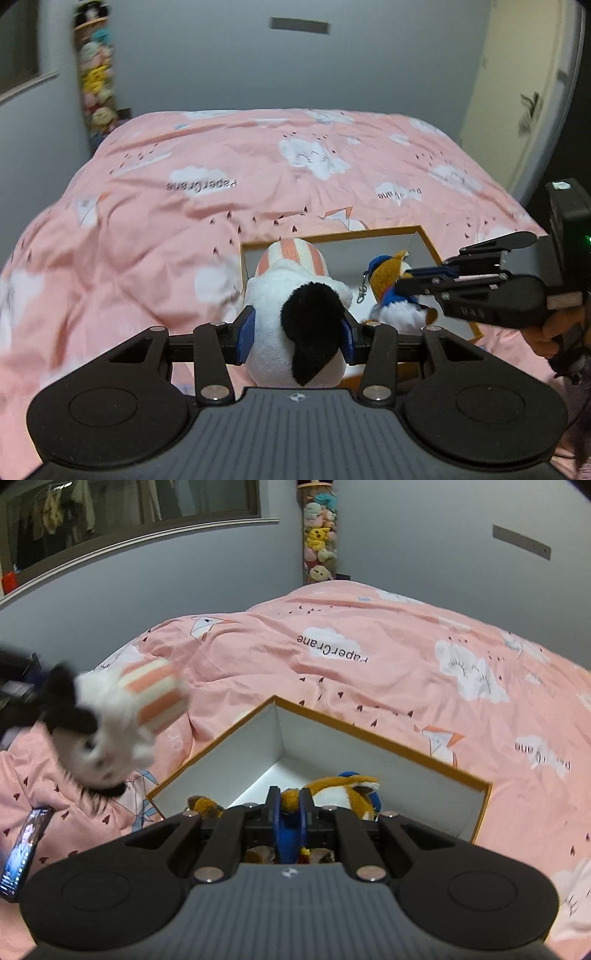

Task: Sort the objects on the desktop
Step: 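Carry both plushes up and over into the orange box with both grippers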

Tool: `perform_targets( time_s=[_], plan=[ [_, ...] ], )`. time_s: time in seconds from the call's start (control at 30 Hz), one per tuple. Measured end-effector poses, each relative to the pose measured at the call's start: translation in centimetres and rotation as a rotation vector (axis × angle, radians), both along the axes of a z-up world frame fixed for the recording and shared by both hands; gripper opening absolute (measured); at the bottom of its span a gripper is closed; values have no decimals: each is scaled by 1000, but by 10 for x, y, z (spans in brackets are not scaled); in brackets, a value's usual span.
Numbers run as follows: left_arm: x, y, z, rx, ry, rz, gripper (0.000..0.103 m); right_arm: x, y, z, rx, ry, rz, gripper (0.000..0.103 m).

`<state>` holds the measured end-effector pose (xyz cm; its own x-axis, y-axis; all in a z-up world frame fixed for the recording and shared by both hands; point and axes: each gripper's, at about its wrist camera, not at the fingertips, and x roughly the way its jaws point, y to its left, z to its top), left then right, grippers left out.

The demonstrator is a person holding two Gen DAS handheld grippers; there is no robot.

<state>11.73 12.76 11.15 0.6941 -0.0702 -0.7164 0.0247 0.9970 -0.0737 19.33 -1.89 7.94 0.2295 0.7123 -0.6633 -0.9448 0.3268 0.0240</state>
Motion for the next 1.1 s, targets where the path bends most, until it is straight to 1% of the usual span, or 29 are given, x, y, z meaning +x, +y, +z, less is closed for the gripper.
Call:
perform_targets(
  time_s=[0.07,0.17,0.23,0.33,0.4,0.53,0.7,0.8,0.87,0.93,1.1],
  plan=[
    [21,0,-1,12,31,-28,52,3,4,0,-6,-11,8,10],
    [47,2,-9,2,80,-62,52,7,11,-4,-15,-20,21,10],
    [63,-3,-21,23,116,-95,52,11,16,-9,-25,-19,29,10],
    [77,-12,-44,68,176,-118,52,16,22,-18,-43,-14,40,10],
    [84,-16,-57,80,199,-135,52,19,25,-27,-58,-4,46,10],
    [91,-22,-83,95,249,-166,52,24,28,-43,-85,26,64,10],
    [95,-25,-110,100,317,-180,52,20,31,-61,-114,29,145,10],
    [96,-24,-124,114,348,-170,52,19,37,-71,-130,56,192,10],
    [98,-23,-129,118,364,-158,52,18,41,-77,-139,75,220,10],
    [100,-20,-134,118,382,-155,53,15,45,-82,-148,71,244,10],
    [103,-16,-143,116,441,-187,55,8,55,-89,-161,74,300,10]
  ],
)
